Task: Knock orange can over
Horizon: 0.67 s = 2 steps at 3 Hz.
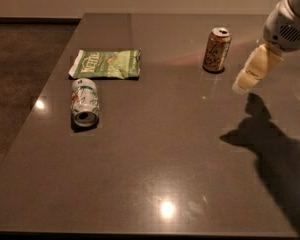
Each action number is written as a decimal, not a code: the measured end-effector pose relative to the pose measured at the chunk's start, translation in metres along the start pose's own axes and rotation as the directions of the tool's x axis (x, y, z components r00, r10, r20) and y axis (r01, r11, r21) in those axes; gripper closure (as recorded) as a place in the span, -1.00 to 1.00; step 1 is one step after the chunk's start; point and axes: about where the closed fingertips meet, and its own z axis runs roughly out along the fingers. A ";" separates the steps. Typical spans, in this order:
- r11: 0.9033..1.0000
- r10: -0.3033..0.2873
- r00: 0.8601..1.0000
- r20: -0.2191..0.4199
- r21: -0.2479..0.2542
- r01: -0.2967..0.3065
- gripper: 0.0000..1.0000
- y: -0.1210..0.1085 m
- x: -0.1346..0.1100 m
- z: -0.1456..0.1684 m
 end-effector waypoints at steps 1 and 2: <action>0.996 0.078 0.993 0.084 0.046 -0.082 -1.00 -0.031 -0.007 0.014; 0.986 0.133 0.977 0.165 0.082 -0.148 -1.00 -0.061 -0.018 0.030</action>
Offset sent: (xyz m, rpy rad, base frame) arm 0.1147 -0.0290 -0.0133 0.2061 -0.2448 -0.2059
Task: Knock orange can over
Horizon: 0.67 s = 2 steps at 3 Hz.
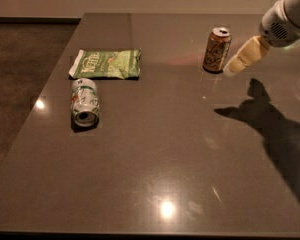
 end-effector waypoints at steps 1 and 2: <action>0.998 0.064 0.997 0.045 0.015 -0.064 -1.00 -0.026 -0.013 0.023; 0.993 0.117 0.989 0.085 0.012 -0.118 -1.00 -0.049 -0.026 0.043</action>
Offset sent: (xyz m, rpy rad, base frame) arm 0.1073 -0.0162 -0.0118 0.1712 -0.0774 -0.1351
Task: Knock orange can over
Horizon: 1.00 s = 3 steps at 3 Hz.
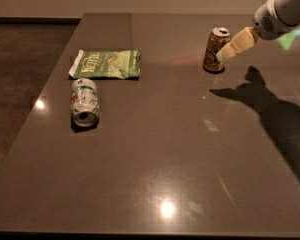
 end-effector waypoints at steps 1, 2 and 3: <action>0.999 0.036 0.999 0.041 -0.013 -0.036 -1.00 -0.011 -0.012 0.017; 0.998 0.058 0.996 0.073 -0.034 -0.055 -1.00 -0.013 -0.021 0.032; 0.996 0.075 0.993 0.095 -0.054 -0.070 -1.00 -0.011 -0.025 0.044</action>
Offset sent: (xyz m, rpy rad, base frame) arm 0.0535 0.0132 -0.0108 0.1479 -0.0483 -0.0163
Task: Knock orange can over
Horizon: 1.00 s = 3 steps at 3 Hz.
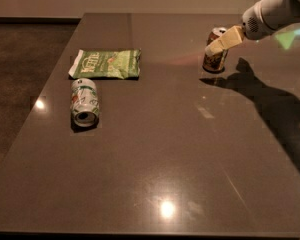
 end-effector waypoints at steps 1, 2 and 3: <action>1.000 0.004 1.000 0.018 -0.028 -0.004 -0.66 0.004 -0.003 0.010; 0.999 0.002 0.999 0.041 -0.055 0.000 -0.17 0.010 -0.006 0.016; 0.997 -0.013 0.998 0.063 -0.071 0.017 0.30 0.018 -0.013 0.013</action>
Offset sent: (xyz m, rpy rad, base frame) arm 0.0076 0.0220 -0.0045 0.0839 -0.0246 0.0597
